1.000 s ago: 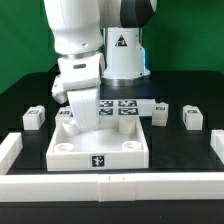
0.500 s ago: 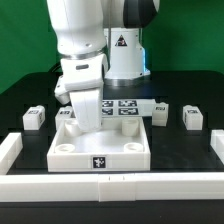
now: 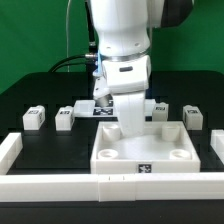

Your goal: Assemble one leg

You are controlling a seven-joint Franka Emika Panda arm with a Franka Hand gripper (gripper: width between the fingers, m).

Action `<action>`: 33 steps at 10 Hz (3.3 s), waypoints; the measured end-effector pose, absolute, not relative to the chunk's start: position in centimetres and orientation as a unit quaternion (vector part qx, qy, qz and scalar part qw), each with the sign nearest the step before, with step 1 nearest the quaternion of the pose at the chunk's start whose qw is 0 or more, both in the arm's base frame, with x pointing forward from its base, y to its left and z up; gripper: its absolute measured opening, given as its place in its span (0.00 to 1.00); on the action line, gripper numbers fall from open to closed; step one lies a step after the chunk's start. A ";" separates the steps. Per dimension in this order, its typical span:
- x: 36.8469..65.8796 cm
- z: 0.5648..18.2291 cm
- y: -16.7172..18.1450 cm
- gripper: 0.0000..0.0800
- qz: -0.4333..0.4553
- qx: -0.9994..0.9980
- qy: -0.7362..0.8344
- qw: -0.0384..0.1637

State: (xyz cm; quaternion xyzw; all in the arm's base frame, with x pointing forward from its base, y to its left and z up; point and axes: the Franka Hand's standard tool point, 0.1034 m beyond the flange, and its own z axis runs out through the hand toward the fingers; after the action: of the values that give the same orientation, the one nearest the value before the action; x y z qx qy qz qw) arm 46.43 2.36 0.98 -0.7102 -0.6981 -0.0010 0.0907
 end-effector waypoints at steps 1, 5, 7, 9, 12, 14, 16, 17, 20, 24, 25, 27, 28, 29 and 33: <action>46.5 1.0 3.4 0.10 -0.003 -0.709 -0.699 0.093; 47.0 1.0 4.4 0.10 -0.004 -0.705 -0.703 0.092; 46.9 0.9 4.3 0.10 -0.003 -0.705 -0.703 0.092; 46.9 0.9 4.2 0.56 -0.003 -0.704 -0.704 0.091; 46.9 0.9 4.2 0.79 -0.002 -0.704 -0.704 0.091; 46.9 0.9 4.1 0.81 -0.002 -0.704 -0.704 0.091; 46.8 1.1 4.1 0.81 -0.002 -0.708 -0.700 0.090; 46.1 1.9 3.9 0.81 0.000 -0.717 -0.692 0.084; 44.6 5.4 3.7 0.81 0.001 -0.742 -0.668 0.059; 44.3 5.6 3.7 0.81 0.006 -0.792 -0.608 0.059; 44.3 5.5 3.7 0.81 0.009 -0.823 -0.565 0.059; 43.9 4.7 3.9 0.81 0.009 -0.892 -0.449 0.060; 43.6 4.5 4.3 0.81 0.008 -0.922 -0.383 0.057; 43.3 4.4 5.1 0.81 0.004 -0.943 -0.328 0.054; 42.1 4.1 9.0 0.81 0.012 -0.992 -0.110 0.053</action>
Offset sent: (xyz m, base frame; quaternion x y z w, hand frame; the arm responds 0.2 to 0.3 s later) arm 0.0101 0.0111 -0.0128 0.0072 -0.0110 -0.0229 0.9996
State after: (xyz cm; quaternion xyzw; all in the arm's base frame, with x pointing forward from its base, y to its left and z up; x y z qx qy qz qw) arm 42.05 9.01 4.09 -0.9924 -0.1102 0.0123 0.0529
